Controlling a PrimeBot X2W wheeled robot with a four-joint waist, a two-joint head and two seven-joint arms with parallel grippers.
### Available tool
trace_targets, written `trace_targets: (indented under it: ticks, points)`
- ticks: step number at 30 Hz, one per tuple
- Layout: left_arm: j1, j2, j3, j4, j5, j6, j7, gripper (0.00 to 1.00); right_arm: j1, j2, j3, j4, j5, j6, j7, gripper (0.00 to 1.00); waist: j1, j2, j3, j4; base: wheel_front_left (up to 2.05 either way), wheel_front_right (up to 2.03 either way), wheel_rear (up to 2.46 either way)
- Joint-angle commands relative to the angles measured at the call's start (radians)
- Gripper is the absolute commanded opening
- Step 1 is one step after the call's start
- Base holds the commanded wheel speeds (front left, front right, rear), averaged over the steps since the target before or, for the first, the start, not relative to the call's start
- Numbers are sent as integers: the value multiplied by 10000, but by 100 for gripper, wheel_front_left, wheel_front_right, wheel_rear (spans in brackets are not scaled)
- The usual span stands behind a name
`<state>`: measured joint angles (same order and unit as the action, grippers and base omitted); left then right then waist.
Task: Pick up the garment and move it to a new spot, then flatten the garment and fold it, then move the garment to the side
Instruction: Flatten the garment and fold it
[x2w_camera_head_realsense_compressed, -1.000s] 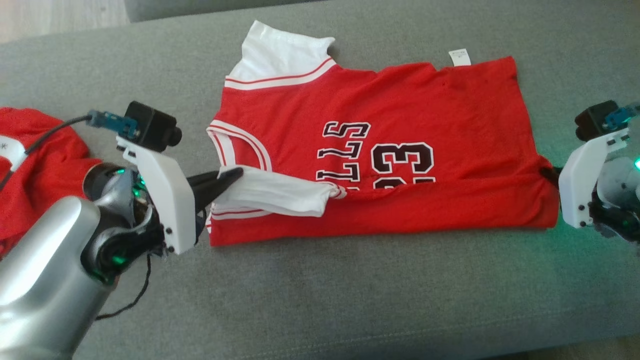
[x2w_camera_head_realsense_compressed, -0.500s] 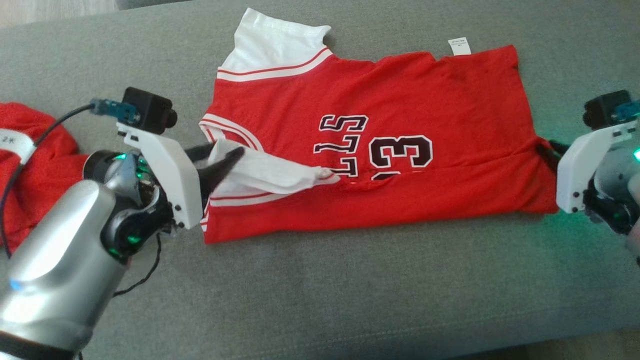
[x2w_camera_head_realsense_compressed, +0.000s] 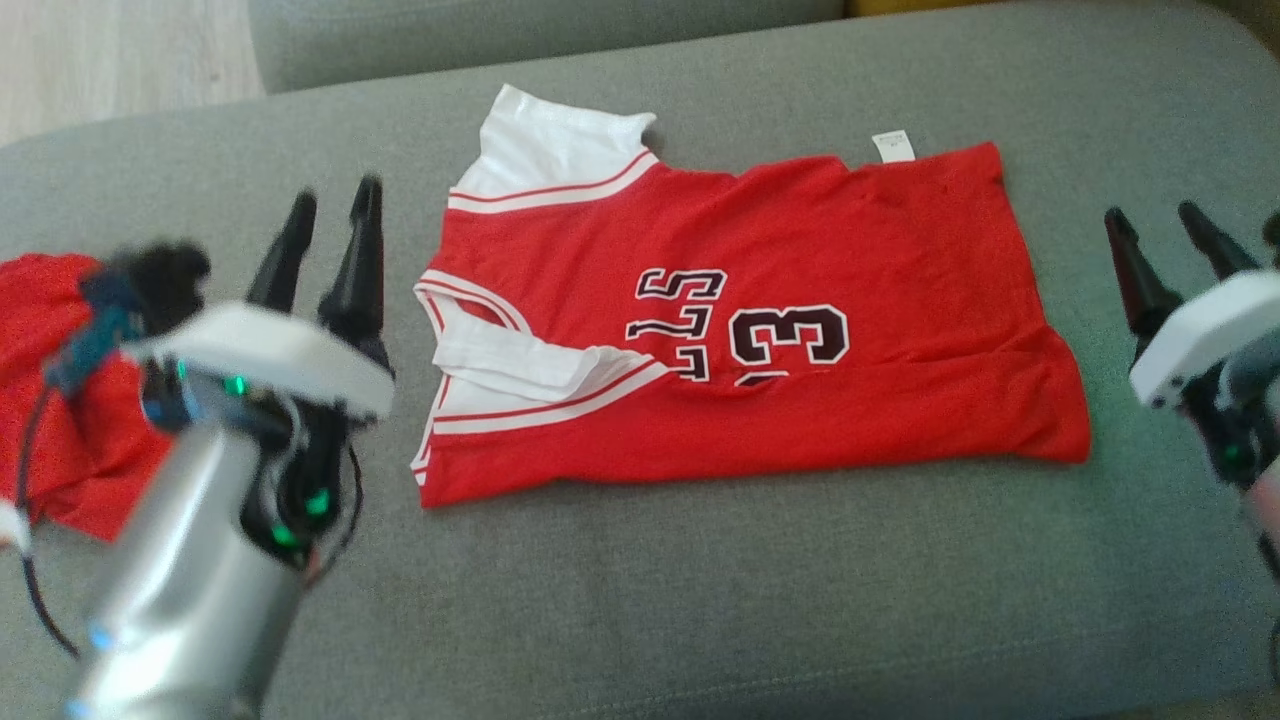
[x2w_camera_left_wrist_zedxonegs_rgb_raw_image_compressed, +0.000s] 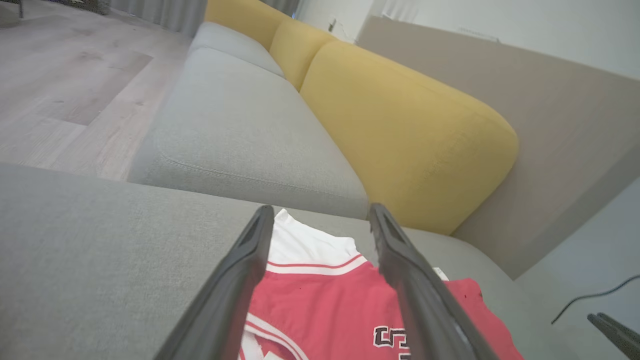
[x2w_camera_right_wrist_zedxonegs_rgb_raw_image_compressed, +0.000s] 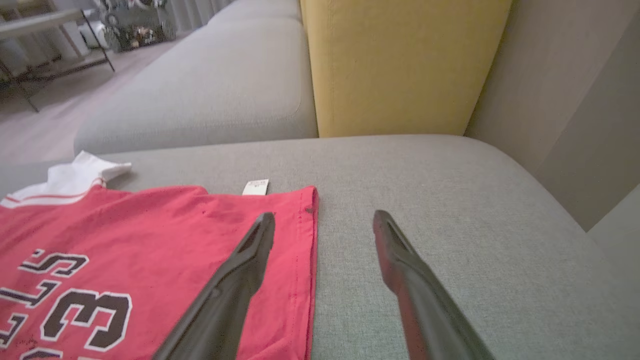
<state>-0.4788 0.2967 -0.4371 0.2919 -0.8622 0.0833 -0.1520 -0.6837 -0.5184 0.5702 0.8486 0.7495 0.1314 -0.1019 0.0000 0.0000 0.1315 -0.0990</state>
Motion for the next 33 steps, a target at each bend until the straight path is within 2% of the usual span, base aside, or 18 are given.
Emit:
trace_targets:
  ticks: [1, 7, 14, 19, 24, 30, 33]
  points:
    - [-98, 170, 509, -353, -82, 76, -276, 100, 248, -3, -87, -246, -137, -7, -386, 100, 0, 0, -142, 22, 0, 0, 0]
    - [1301, -349, 832, -691, -4, 290, -965, 100, 1262, 506, -1320, -739, -1122, -7, -1476, 100, 0, 0, -531, 2, 0, 0, 0]
    - [2484, -730, 303, -85, 760, 437, -1065, 100, 2873, 1574, -3534, -2328, -2912, -7, -1593, 100, 0, 0, -787, -147, 0, 0, 0]
    - [2687, -884, -154, 690, 1237, 562, -1074, 100, 3995, 2468, -4665, -3564, -3972, -7, -1587, 100, 0, 0, -784, -285, 0, 0, 0]
    - [2449, -953, -402, 1383, 1487, 625, -1037, 100, 4587, 2970, -5272, -4501, -4617, -7, -1169, 100, 0, 0, -742, -459, 0, 0, 0]
    - [2067, -902, -671, 2011, 1761, 695, -799, 100, 4828, 3263, -5578, -5295, -4927, -7, -723, 100, 0, 0, -672, -646, 0, 0, 0]
    - [1822, -825, -844, 2482, 2016, 917, -579, 100, 4942, 3381, -5627, -5626, -5017, -7, -553, 100, 0, 0, -628, -751, 0, 0, 0]
